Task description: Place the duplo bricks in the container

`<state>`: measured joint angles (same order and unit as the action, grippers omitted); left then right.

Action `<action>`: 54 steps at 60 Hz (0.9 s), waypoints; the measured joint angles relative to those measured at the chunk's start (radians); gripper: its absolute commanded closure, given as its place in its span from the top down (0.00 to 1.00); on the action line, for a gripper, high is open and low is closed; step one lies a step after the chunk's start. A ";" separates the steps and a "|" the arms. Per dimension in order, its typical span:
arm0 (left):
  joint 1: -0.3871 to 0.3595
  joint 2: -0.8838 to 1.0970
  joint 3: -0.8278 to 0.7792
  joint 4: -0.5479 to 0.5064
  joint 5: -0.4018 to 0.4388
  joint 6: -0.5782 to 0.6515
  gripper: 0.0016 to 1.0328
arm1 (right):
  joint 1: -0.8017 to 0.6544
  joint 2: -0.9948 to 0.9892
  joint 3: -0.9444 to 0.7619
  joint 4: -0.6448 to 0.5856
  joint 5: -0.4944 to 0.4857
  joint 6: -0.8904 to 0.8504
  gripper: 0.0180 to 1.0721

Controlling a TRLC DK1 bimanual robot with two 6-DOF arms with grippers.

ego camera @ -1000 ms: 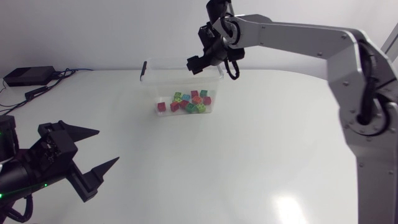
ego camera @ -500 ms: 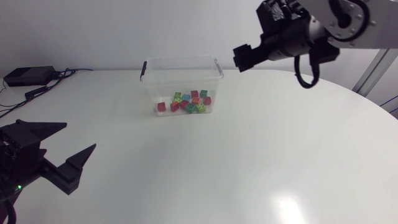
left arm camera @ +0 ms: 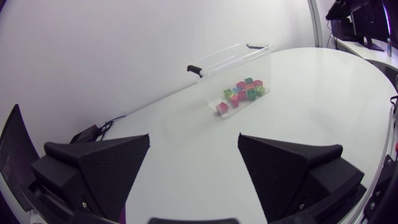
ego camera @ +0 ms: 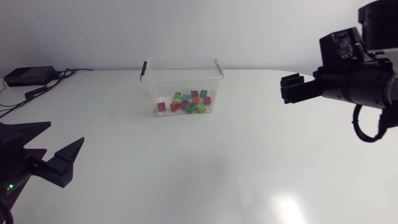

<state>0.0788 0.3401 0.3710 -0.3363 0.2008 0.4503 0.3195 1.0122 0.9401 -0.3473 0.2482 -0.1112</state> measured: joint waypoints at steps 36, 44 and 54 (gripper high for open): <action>0.024 -0.204 -0.132 0.098 -0.023 -0.053 0.96 | -0.058 -0.335 -0.283 0.094 0.117 -0.020 0.96; 0.040 -0.278 -0.151 0.108 -0.023 -0.095 0.96 | -0.084 -0.404 -0.341 0.119 0.127 -0.035 0.96; 0.045 -0.304 -0.176 0.139 -0.030 -0.124 0.96 | -0.122 -0.521 -0.438 0.171 0.118 -0.047 0.96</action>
<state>0.1242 0.0360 0.1951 -0.1970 0.1707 0.3267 0.1978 0.4915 0.5018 -0.1761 0.3664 -0.1577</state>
